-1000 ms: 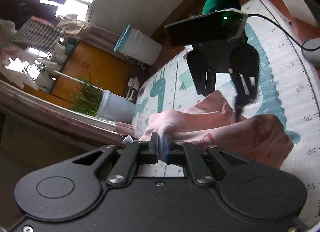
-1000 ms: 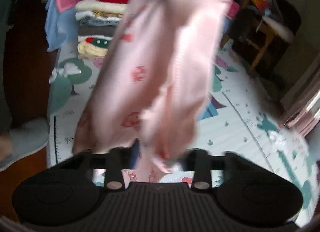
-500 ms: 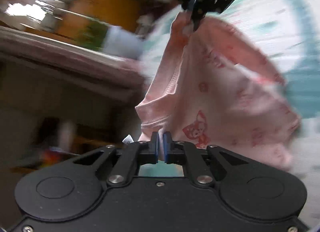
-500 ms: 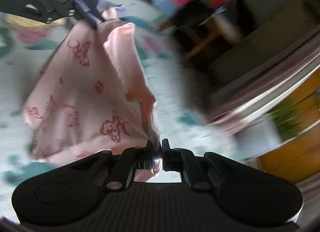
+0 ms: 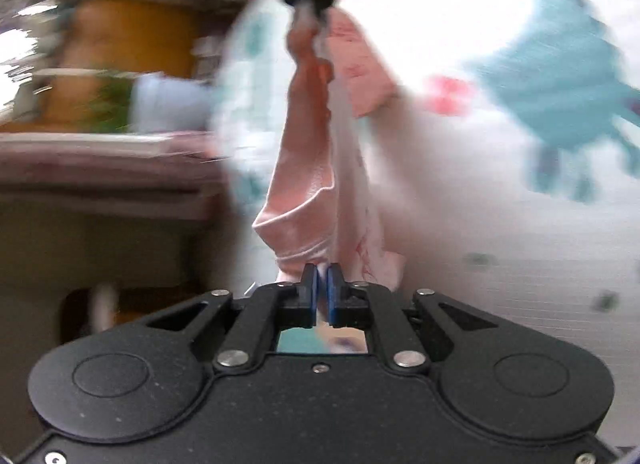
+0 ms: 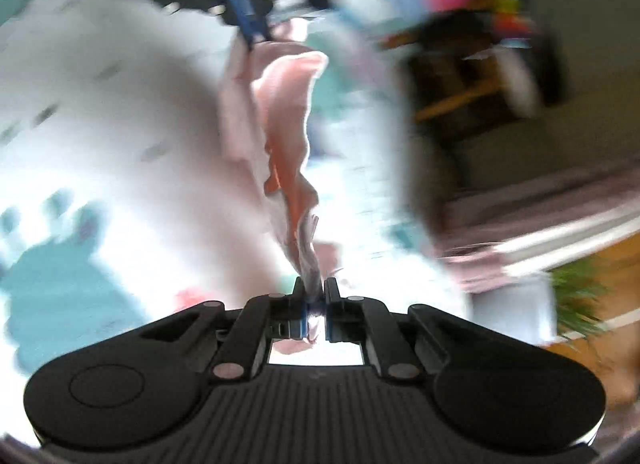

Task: Fold clothes
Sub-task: 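Hold the pink shirt up with both grippers and shake it open, then lower the pink shirt onto the mat with both grippers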

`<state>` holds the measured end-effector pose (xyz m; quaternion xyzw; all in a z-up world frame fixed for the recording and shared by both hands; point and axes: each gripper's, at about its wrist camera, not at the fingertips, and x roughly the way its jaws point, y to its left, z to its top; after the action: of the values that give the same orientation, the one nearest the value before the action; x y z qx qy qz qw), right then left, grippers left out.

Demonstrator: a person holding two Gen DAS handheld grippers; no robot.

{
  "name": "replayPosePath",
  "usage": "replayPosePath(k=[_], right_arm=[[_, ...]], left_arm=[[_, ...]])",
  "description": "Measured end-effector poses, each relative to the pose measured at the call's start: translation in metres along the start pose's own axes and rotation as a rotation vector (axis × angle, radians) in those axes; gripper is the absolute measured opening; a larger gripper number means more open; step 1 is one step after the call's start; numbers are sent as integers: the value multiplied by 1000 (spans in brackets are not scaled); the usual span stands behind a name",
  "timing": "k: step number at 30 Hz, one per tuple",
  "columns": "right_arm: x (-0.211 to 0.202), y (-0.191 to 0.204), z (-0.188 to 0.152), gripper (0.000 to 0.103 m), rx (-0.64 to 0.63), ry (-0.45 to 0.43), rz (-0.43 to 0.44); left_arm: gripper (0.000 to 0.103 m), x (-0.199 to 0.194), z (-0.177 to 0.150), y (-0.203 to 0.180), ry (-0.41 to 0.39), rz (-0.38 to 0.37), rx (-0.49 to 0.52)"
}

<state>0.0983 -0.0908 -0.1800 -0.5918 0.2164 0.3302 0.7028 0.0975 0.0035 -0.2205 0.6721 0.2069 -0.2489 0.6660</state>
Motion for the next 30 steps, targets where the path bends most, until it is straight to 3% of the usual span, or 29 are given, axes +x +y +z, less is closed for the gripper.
replayPosePath(k=[2,9,14,17,19,21,25,28,30], right_arm=[[11,38,-3,8,-96,10,77],[21,132,-7,9,-246,14,314],[17,166,-7,9,-277,5,432],[15,175,-7,9,-274,11,490],[10,181,-5,12,-271,1,531],[4,186,-3,21,-265,-2,587],[-5,167,-2,57,-192,-40,730],[-2,125,-9,57,-58,-47,835],[5,91,-24,57,106,-41,842]], left_arm=[[3,7,0,-33,-18,-63,86],[3,2,6,-97,-94,-237,162],[3,-4,5,-129,-123,-323,173],[3,-9,4,-134,-129,-441,153],[3,-10,3,-134,-117,-561,134],[6,-12,1,-134,-101,-694,115],[9,-4,-11,-113,-56,-853,3],[9,13,-29,-82,-1,-869,-156],[9,28,-46,-61,43,-821,-283]])
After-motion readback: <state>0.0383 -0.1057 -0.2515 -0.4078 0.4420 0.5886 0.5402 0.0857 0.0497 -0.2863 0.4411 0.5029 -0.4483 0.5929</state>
